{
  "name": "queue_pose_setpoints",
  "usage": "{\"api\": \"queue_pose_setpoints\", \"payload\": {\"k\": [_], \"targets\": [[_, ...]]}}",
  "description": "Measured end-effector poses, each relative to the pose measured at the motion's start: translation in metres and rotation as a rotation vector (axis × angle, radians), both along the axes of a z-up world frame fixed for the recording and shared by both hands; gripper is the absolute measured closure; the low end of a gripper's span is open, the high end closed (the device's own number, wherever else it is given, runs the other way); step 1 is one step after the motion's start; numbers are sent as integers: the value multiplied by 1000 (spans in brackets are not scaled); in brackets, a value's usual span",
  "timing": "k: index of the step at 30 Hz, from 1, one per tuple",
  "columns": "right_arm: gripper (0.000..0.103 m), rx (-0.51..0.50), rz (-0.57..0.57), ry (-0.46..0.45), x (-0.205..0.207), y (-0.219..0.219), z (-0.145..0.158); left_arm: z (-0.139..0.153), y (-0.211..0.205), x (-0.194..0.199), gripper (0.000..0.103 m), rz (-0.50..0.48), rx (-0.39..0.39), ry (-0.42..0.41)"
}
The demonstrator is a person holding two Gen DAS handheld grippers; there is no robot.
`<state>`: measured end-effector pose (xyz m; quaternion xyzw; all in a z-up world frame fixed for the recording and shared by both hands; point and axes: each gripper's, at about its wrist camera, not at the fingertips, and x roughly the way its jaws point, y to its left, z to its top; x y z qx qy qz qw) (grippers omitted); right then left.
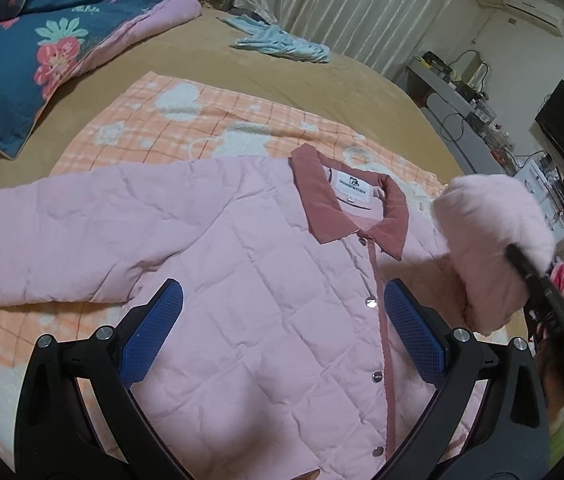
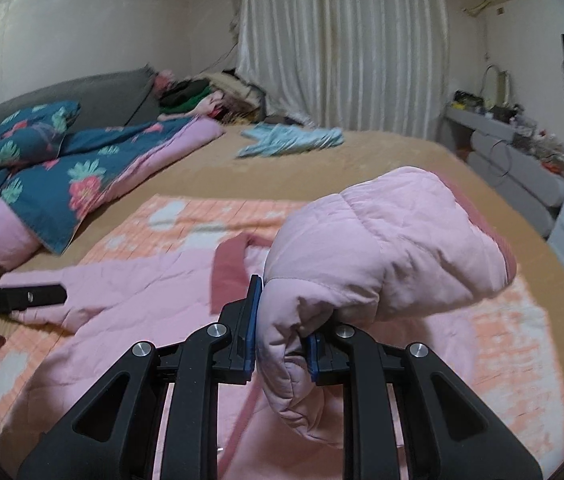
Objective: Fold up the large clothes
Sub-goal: 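Lift the held sleeve with the right tool and carry it across the jacket body, then lower the sleeve onto the jacket body and open the right tool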
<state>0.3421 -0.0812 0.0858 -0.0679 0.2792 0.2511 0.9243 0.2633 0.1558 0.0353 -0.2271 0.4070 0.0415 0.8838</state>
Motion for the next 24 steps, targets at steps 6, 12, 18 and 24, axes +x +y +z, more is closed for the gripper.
{"api": "queue_pose_setpoints", "payload": {"k": [6,12,18,24], "targets": [[85,6,40,102,-1,29,-44,-12,7,-1,9,17,-20,9],[84,17,65,183,-6,51,-83,-26,8,3,9,12,-61,30],[77,-20,134,229,-18,74,-104,-34,20,-3,9,29,-205,13],[73,-87,171,245,-28,91,-117,-49,26,-4,9,25,-354,33]]}}
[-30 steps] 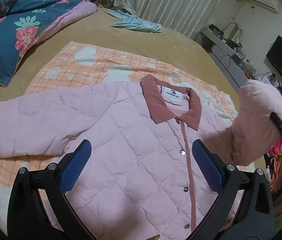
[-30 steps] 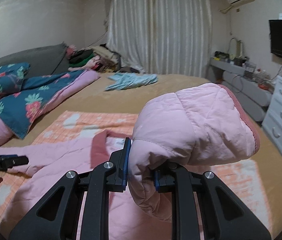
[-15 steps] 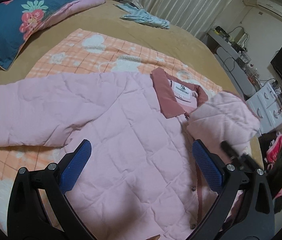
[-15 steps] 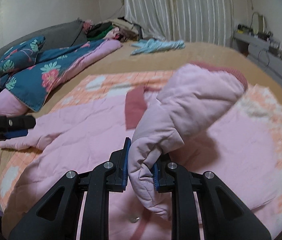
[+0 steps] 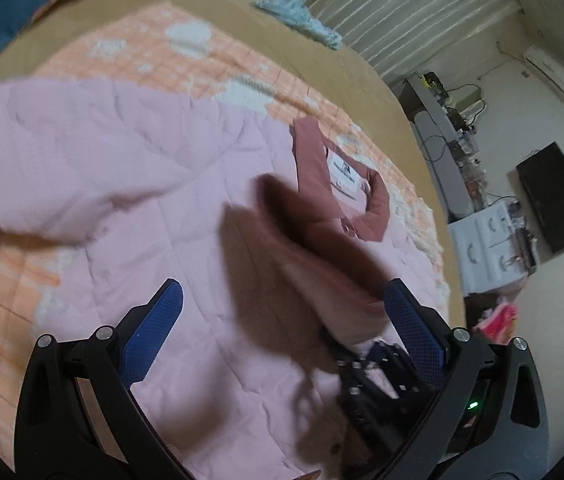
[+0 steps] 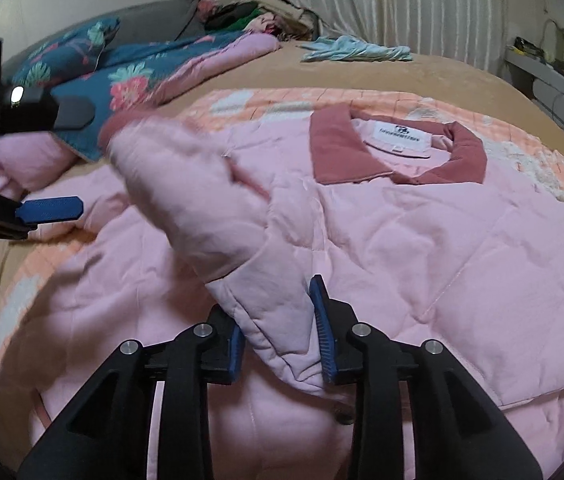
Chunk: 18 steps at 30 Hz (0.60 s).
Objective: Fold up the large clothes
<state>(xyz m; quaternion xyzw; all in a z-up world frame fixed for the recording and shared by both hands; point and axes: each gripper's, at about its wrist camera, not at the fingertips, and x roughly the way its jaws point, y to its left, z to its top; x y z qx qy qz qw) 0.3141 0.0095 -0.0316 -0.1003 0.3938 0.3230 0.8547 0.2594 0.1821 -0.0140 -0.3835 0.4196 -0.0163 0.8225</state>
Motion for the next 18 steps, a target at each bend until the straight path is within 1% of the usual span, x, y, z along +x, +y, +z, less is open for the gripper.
{"api": "queue_pose_setpoints", "payload": {"k": [1,2,3,5,7,8,9,13,15,17,18], "targets": [[69,-15,10,-2,-2,4,-1,-6,0,1,9,-7,-45,7],[62,-16,19,-3,-4,5,-1,-11,0,1,9,-10,-72,18],[58,-9,26,3,-5,5,-1,-15,-1,1,9,-11,-84,27],[35,21,41,51,-9,4,0,-27,-3,2,9,-17,-121,53],[30,22,53,42,-17,0,3,-41,-5,1,9,-27,-218,65],[26,18,58,33,-21,0,5,-47,-5,1,9,-31,-254,68],[25,16,59,29,-23,-3,7,-53,-7,1,9,-33,-284,81],[23,72,46,48,-33,-28,17,-62,-17,2,10,-47,-249,111],[22,98,16,44,-37,-46,23,-63,-23,4,11,-60,-239,111],[22,113,-18,39,-40,-63,27,-61,-31,8,24,-77,-215,108],[22,114,-33,35,-40,-69,28,-63,-33,10,38,-82,-211,108]]}}
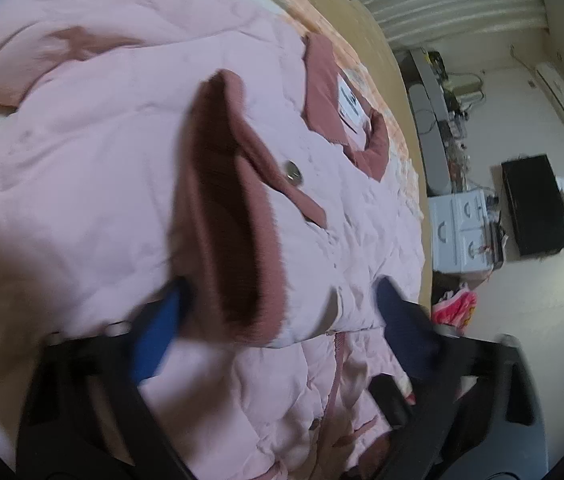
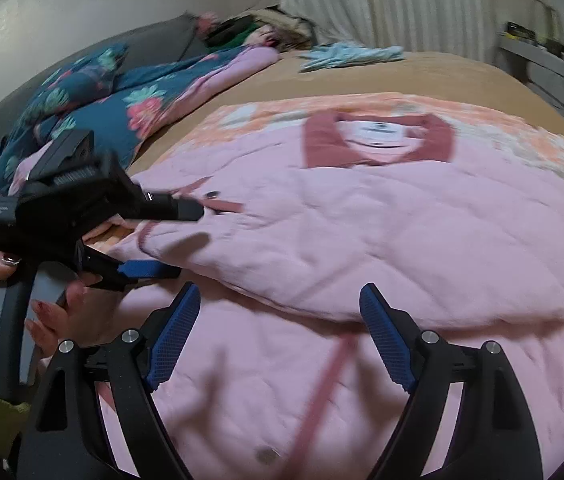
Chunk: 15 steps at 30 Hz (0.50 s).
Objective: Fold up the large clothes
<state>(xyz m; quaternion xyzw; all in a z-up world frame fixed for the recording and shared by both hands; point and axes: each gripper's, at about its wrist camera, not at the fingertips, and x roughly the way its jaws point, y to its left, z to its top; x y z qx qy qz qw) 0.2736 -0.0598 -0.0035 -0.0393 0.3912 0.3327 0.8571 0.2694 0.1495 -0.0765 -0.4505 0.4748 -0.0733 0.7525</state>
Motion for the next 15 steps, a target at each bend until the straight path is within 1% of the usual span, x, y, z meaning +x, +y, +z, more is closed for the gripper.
{"api": "queue_pose_setpoints", "payload": {"k": [1,2,4,5,6,7,8,10,12,15], "targets": [[22,-3,-23,-6,-2,-10,1,0,-3,2,53,-3,17,2],[22,-13,-49,-9,-4,-19,2,2,-9,5,62,-11,53,1],[22,-28,-97,-10,-3,-36,2,4,-15,8,75,-25,93,-11],[22,-25,-121,-5,-3,-46,2,10,-19,10,80,-35,125,-29],[22,-22,-144,0,-4,-57,2,15,-22,12,88,-38,165,-44],[22,-19,-160,2,-4,-64,2,27,-26,13,91,-41,217,-72],[22,-15,-179,5,-4,-72,1,35,-28,13,91,-42,247,-98],[22,-1,-227,14,-1,-91,2,57,-32,15,93,-44,298,-154],[22,17,-275,20,3,-108,4,86,-34,18,93,-45,357,-233],[22,25,-315,10,7,-123,7,116,-31,19,94,-37,432,-309]]}}
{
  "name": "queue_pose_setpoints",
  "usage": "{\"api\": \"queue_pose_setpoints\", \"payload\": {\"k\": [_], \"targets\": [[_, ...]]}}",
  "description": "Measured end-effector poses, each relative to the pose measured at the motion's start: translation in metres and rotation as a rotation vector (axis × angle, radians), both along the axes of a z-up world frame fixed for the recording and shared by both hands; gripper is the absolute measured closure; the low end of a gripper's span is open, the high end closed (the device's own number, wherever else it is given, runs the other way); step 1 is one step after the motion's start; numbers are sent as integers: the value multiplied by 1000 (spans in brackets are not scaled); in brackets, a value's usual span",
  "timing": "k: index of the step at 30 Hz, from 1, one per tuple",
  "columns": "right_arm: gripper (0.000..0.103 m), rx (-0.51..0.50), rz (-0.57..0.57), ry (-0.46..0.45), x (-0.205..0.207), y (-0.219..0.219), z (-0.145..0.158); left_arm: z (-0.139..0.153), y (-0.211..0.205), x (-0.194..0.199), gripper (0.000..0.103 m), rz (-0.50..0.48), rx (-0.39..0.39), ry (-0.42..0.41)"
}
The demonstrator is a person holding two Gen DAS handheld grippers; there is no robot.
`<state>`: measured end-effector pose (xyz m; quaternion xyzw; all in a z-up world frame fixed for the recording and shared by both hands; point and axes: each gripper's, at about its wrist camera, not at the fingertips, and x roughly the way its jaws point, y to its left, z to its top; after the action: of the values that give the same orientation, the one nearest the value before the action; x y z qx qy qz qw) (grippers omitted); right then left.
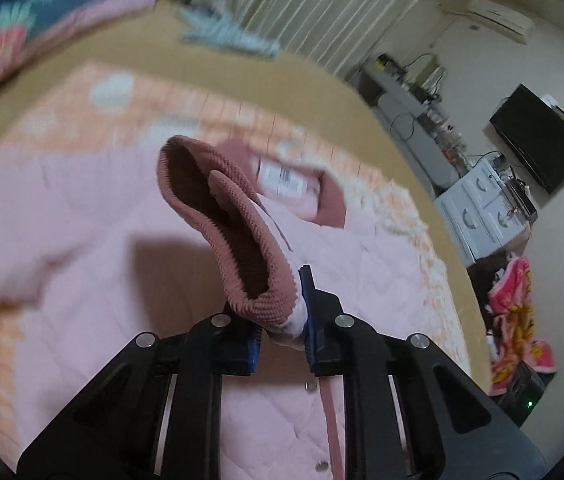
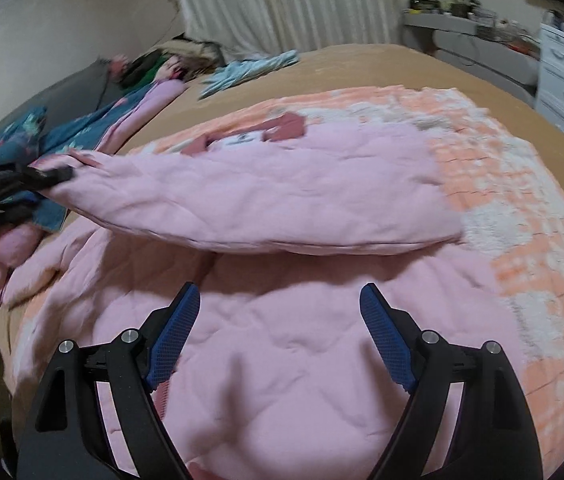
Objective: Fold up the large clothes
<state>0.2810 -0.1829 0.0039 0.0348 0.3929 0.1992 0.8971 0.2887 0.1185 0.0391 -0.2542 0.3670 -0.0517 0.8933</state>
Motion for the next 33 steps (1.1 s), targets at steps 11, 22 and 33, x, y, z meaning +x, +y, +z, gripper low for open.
{"api": "queue_pose_setpoints", "payload": {"k": [11,22,33], "targets": [[19,-20,-64,-46,19,-20,15,-64,30,15,94,47,123,129],[18,-140,-12,9,79,7,1,-107,32,6,92,25,156,221],[15,-195,-132,190,125,-19,-67,-114,33,3,72,24,132,242]]}}
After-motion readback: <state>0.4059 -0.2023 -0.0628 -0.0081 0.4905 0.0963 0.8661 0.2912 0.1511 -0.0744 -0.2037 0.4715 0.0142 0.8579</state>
